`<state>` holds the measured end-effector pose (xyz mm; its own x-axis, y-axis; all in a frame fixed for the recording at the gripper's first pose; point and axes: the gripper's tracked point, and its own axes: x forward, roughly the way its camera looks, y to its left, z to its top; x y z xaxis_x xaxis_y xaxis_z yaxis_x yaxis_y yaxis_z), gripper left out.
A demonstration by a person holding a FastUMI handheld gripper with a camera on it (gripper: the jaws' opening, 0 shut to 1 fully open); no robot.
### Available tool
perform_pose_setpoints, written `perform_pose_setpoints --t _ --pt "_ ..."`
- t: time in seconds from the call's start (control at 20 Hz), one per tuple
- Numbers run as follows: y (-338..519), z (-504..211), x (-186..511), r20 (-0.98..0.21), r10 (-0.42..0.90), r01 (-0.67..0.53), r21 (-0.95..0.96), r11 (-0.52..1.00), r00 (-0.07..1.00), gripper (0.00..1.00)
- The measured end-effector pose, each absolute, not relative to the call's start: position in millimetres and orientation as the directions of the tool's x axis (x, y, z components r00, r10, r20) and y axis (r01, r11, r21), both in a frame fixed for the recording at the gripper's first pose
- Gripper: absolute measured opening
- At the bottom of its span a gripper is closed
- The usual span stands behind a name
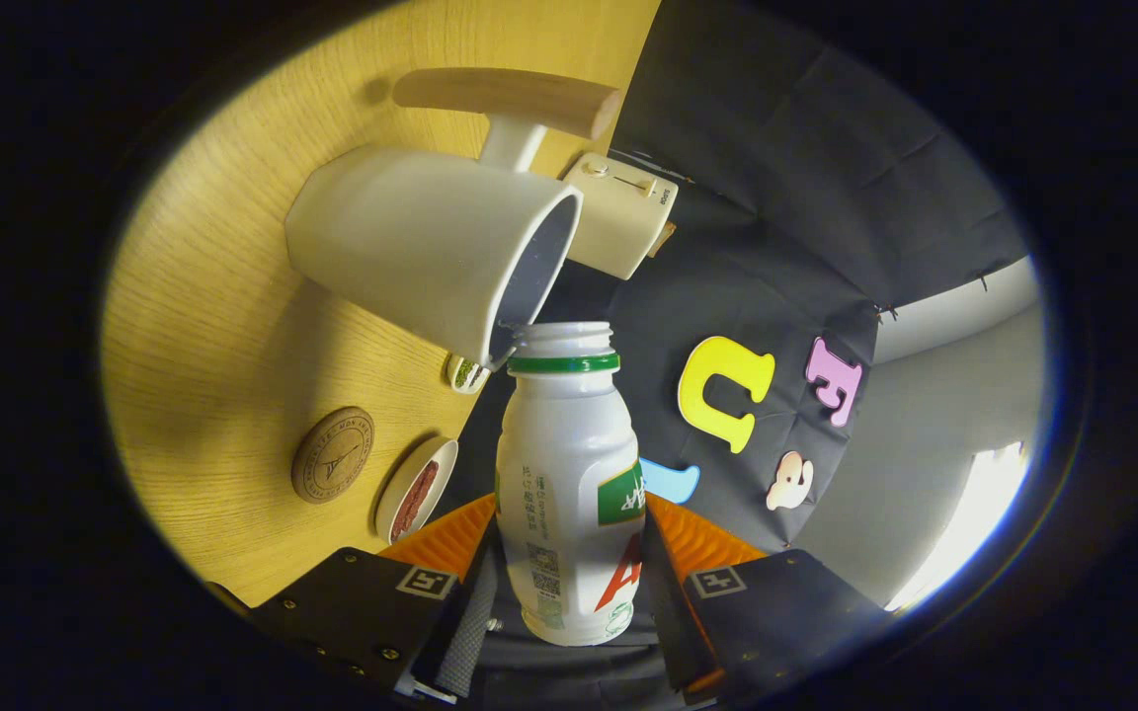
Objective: Take the bottle from table, then pour the juice into the cup, finally place the bottle on the coaster
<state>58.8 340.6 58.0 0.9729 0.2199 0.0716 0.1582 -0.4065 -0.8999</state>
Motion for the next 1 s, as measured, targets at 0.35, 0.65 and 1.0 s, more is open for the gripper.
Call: perform_pose_setpoints --t 0.35,0.65,1.0 --pt "341.5 53.0 57.6 0.057 0.222 0.134 -0.926 -0.352 0.973 0.71" --pt "338.8 45.8 59.4 0.024 0.214 0.079 -0.965 -0.25 0.976 0.71" --pt "338.7 50.0 57.9 0.0 0.224 0.001 -1.0 -0.004 0.975 0.71"
